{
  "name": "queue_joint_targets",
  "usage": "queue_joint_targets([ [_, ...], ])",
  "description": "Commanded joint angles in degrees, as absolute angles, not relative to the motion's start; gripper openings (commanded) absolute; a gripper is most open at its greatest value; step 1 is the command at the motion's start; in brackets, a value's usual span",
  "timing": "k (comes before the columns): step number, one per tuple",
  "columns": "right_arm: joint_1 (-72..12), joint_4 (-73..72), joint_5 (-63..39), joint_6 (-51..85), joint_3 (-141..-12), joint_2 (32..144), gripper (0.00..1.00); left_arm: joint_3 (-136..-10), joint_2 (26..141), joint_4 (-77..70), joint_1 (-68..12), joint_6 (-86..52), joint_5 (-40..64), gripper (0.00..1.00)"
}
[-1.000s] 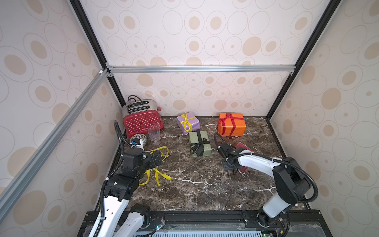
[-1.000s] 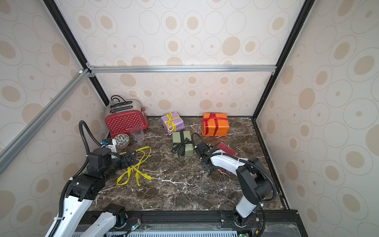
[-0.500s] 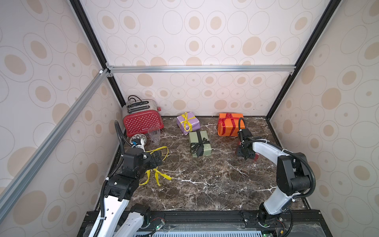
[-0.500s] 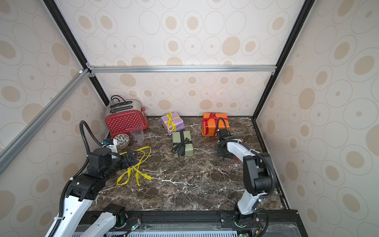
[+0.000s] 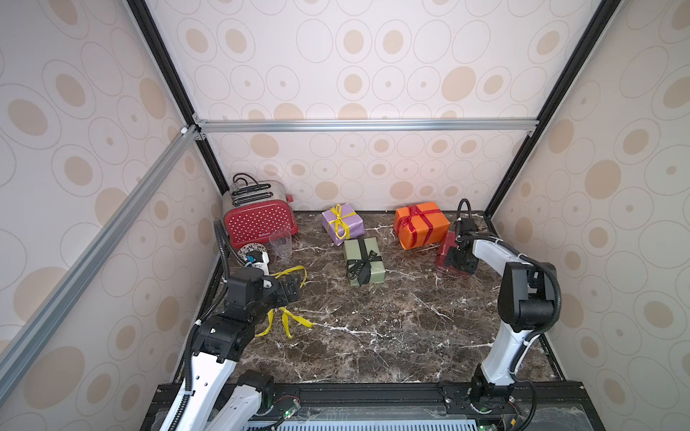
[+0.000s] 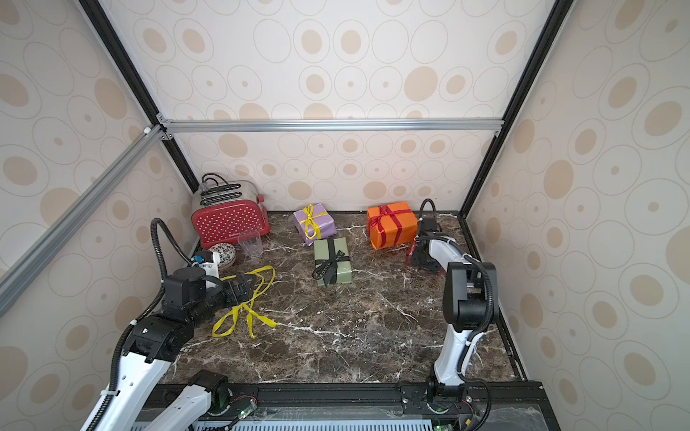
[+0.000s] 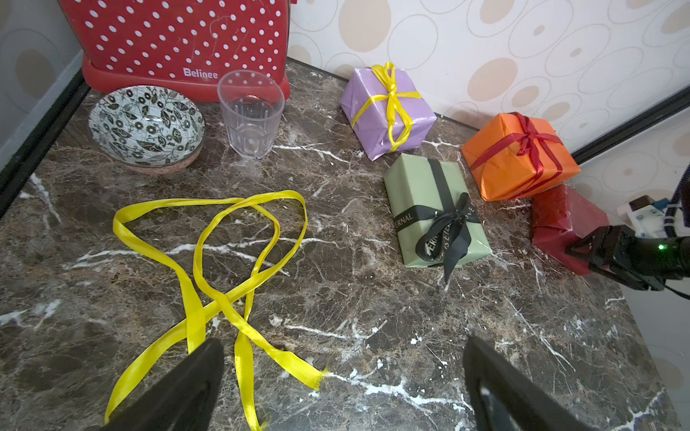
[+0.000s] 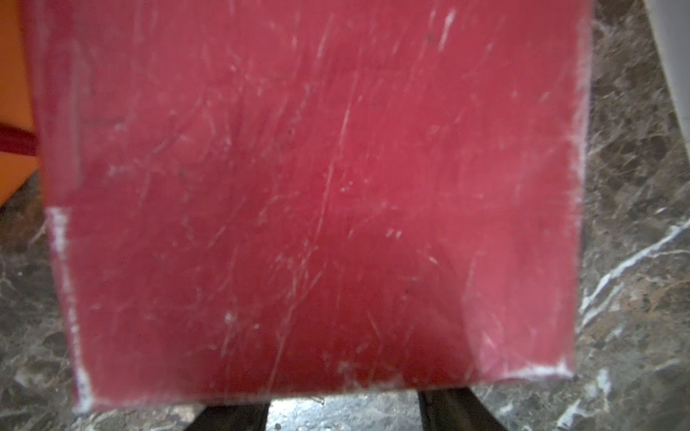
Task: Untie the ribbon bows on the gift boxes
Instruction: Move the gift box to the center of the board.
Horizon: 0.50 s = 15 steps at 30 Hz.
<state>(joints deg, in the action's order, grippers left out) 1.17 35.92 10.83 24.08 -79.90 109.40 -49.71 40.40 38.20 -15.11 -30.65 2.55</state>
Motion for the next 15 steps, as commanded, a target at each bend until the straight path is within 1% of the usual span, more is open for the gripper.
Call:
queue_joint_targets([
  [1,3.2,39.6,12.9,25.8,-82.4,110.6,0.61,-49.6,40.3,37.6,-15.9,-30.6,3.1,0.99],
  [8,3.8,39.5,12.2,27.6,-82.6,107.8,0.62,-49.5,40.3,37.4,-16.3,-30.7,3.4,0.99],
  [15,2.7,36.7,8.2,34.6,-77.1,96.6,0.59,-49.4,40.5,37.0,-16.3,-30.6,4.5,0.99],
])
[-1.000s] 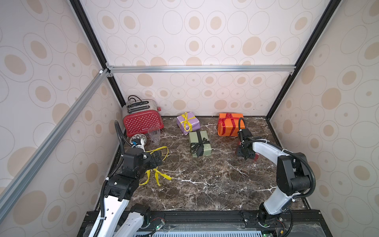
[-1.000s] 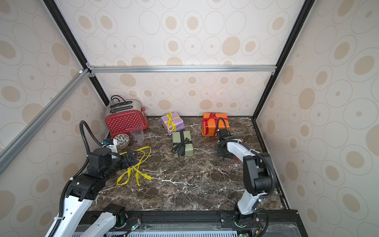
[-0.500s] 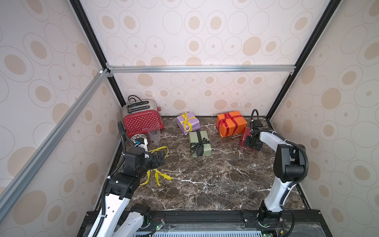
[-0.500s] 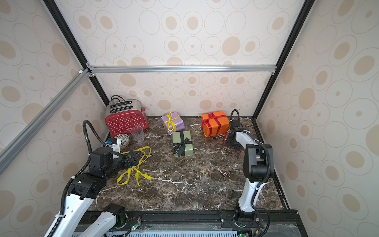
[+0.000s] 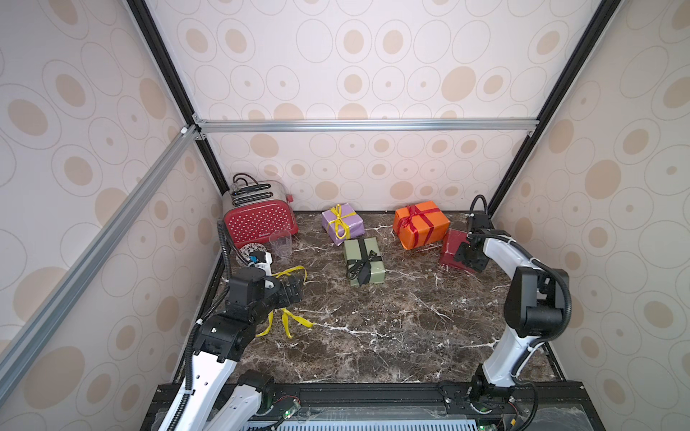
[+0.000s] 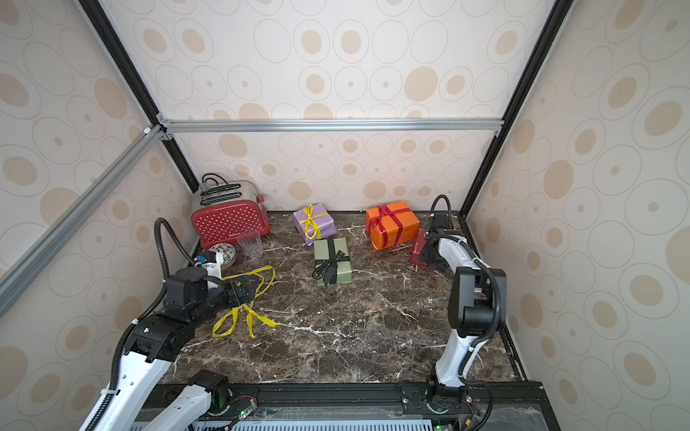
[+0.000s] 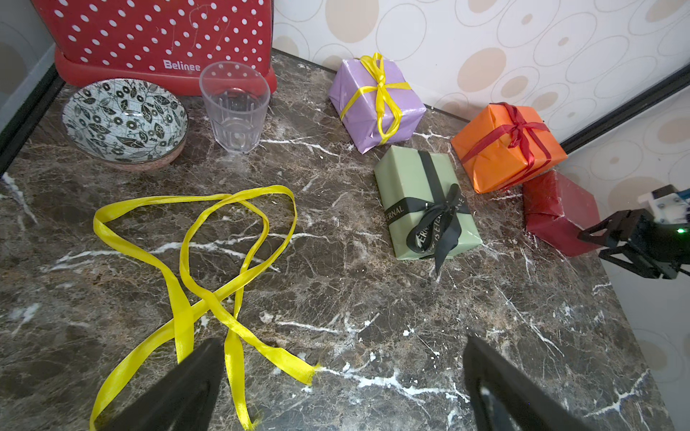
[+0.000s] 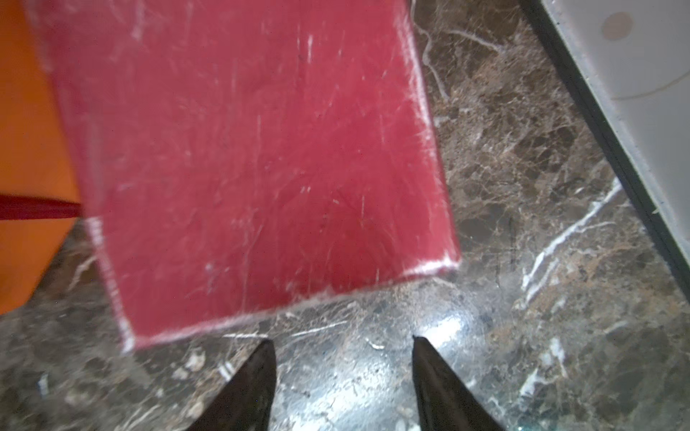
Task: Untie the ribbon bows on the gift boxes
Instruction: Move the gift box to the center of the board.
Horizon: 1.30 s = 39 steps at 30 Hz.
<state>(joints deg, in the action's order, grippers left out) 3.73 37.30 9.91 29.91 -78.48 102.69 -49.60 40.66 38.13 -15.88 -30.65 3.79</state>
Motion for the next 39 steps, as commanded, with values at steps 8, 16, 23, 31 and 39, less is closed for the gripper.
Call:
queue_joint_targets([
  [8,-9.3,33.6,6.3,36.7,-88.3,98.8,0.56,-49.4,42.5,36.9,-16.3,-30.0,5.1,0.99],
  [16,-25.4,35.7,2.4,32.7,-103.3,111.2,0.52,-49.2,45.1,36.9,-16.3,-29.5,6.5,0.99],
  [23,-36.7,41.1,3.0,28.2,-109.0,121.7,0.51,-49.2,45.9,36.8,-16.3,-29.5,6.8,0.99],
  [31,-39.7,47.6,10.0,24.5,-119.4,131.0,0.48,-49.1,45.8,36.9,-16.3,-29.4,6.4,0.99],
  [39,-39.6,49.3,16.0,24.4,-121.1,133.2,0.46,-49.2,46.3,37.1,-16.3,-29.2,6.4,0.99],
])
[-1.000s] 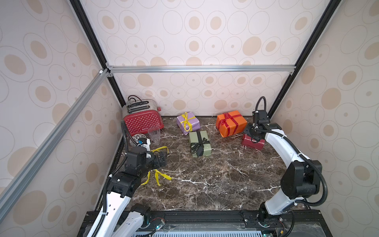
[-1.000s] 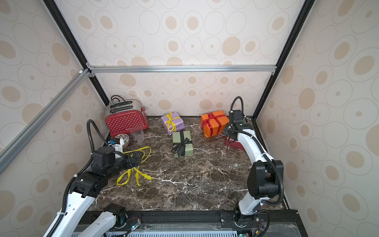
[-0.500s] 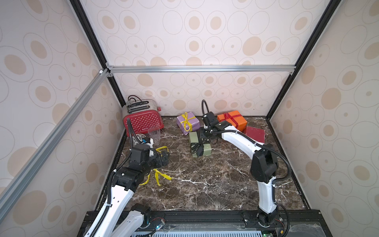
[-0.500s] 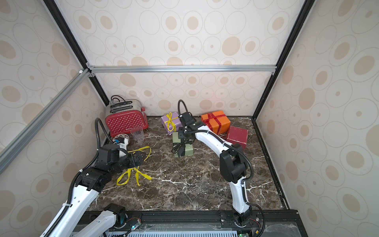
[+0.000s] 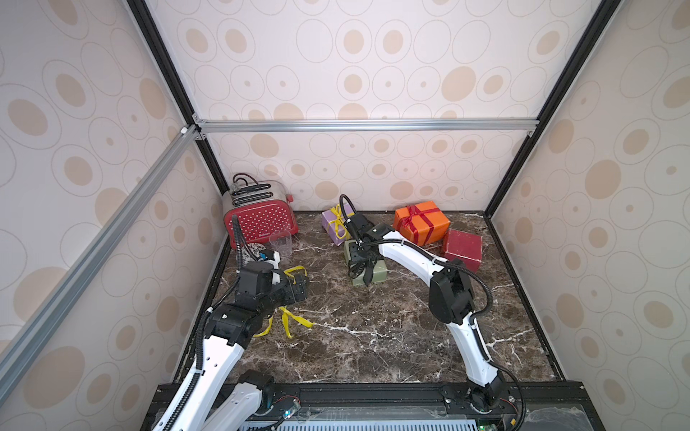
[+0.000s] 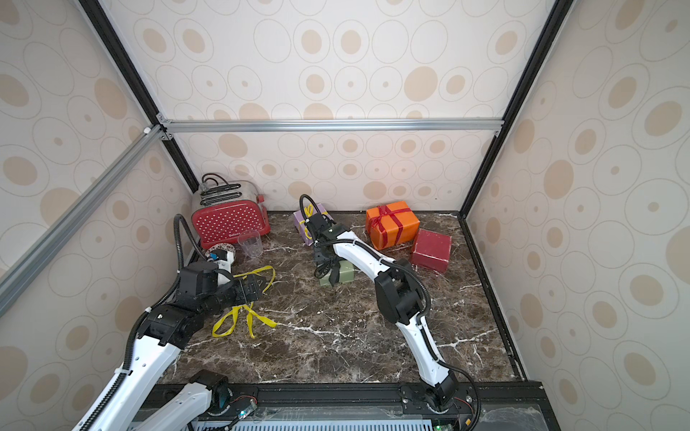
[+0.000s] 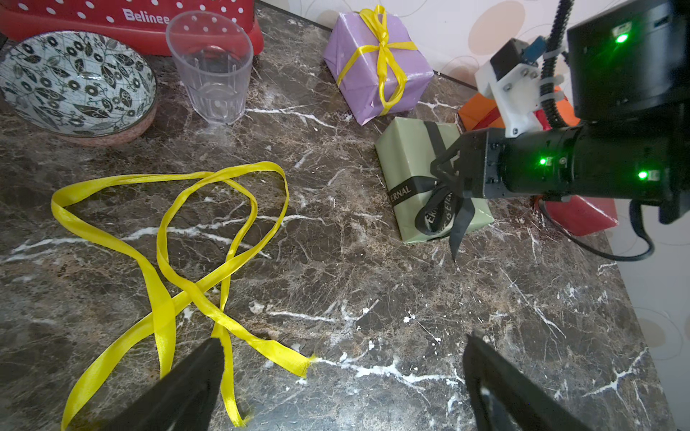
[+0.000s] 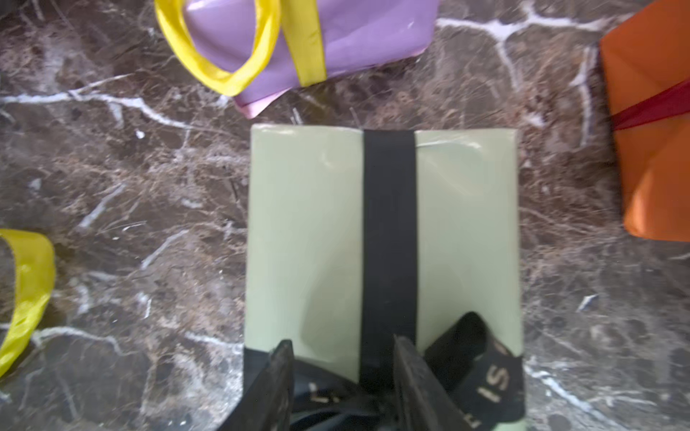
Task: Untie the ribbon bows on the gift boxes
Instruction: Move the gift box to the center of the board.
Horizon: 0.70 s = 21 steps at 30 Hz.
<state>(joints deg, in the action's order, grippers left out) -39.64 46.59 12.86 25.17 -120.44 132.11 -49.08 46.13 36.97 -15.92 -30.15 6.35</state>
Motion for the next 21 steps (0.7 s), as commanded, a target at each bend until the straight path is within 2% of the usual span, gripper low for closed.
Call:
queue_joint_targets([
  [1,-39.6,48.8,16.0,24.5,-120.9,133.3,0.45,-49.1,46.3,37.1,-16.3,-29.3,6.3,0.99],
  [13,-36.1,50.7,10.7,23.4,-128.2,139.3,0.45,-49.1,46.3,36.8,-16.3,-29.4,6.6,0.99],
  [15,-35.9,53.7,10.2,23.5,-130.9,141.3,0.41,-49.1,46.3,36.9,-16.3,-29.3,6.6,0.99],
  [16,-35.9,54.4,9.4,23.2,-131.3,141.8,0.36,-49.1,46.3,36.9,-16.3,-29.2,6.5,0.99],
  [21,-36.3,53.6,7.5,22.8,-128.4,140.7,0.23,-49.1,46.3,36.9,-16.3,-29.2,6.4,0.99],
])
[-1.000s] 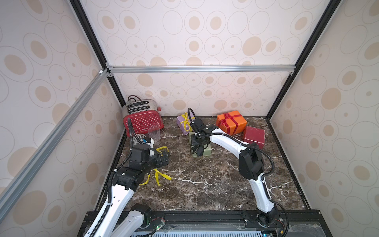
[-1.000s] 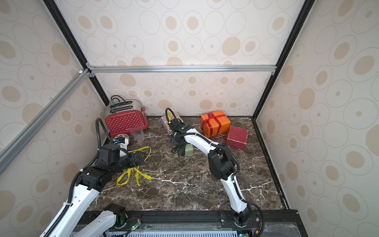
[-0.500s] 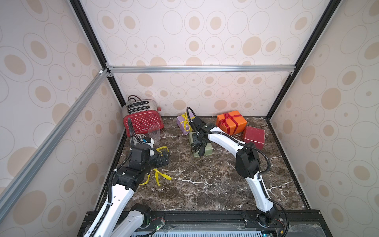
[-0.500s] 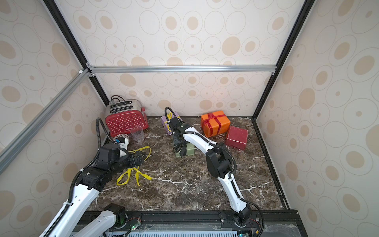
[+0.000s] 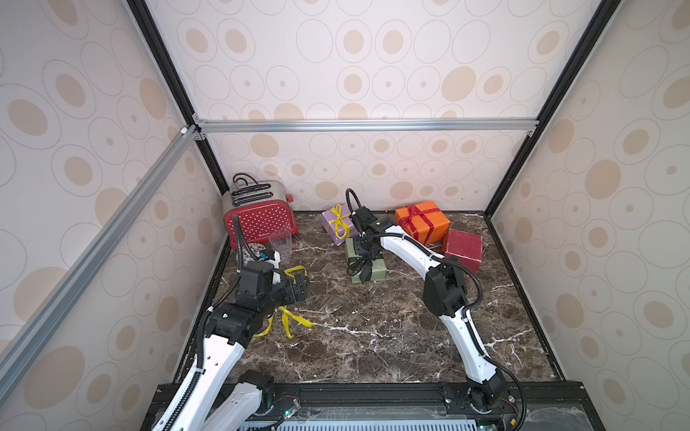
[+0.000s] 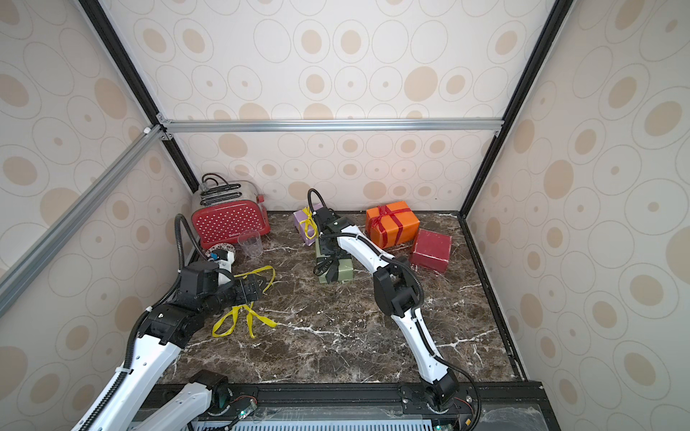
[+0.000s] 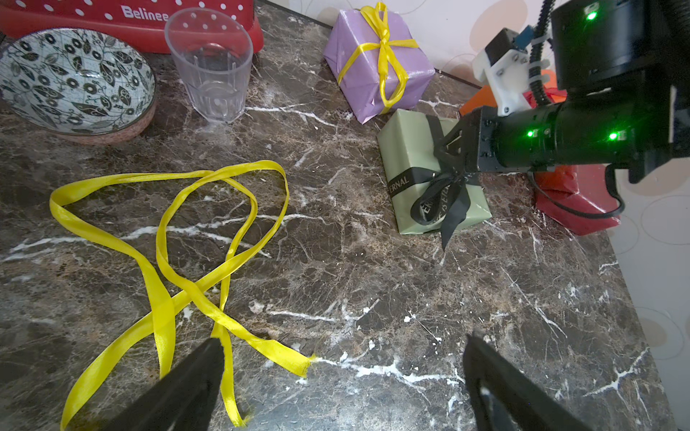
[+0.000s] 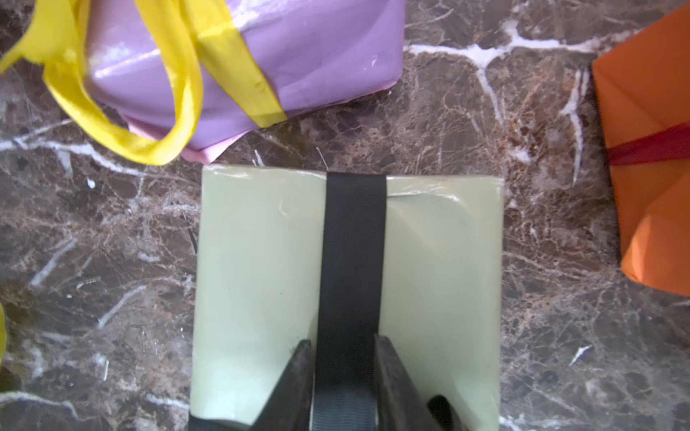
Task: Untie the ribbon bows on the gift boxes
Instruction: Move the gift box to the center of the board.
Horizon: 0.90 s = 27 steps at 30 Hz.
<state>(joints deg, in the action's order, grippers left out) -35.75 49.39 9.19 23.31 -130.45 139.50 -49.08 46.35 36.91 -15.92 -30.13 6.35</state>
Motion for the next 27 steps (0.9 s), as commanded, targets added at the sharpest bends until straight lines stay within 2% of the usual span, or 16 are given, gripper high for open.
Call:
queue_joint_targets([
  [1,-36.5,53.0,7.5,22.9,-127.2,140.1,0.2,-49.1,46.3,36.9,-16.3,-29.3,6.4,0.99],
  [5,-37.4,52.5,8.4,22.9,-123.4,137.8,0.06,-49.2,46.0,36.9,-16.3,-29.3,6.4,0.99],
  [8,-38.9,51.1,9.1,23.5,-118.5,134.5,0.0,-49.2,45.7,36.9,-16.3,-29.1,6.2,0.99],
  [20,-45.9,36.8,7.2,34.9,-86.6,113.6,0.0,-49.2,45.8,36.8,-16.3,-29.0,7.1,0.99],
  [26,-47.9,32.1,4.3,36.9,-80.9,108.6,0.0,-49.3,48.1,36.7,-16.3,-28.2,10.3,0.99],
  [27,-47.9,32.4,4.5,36.4,-81.2,108.0,0.02,-49.4,48.7,36.9,-16.3,-28.0,11.0,0.99],
])
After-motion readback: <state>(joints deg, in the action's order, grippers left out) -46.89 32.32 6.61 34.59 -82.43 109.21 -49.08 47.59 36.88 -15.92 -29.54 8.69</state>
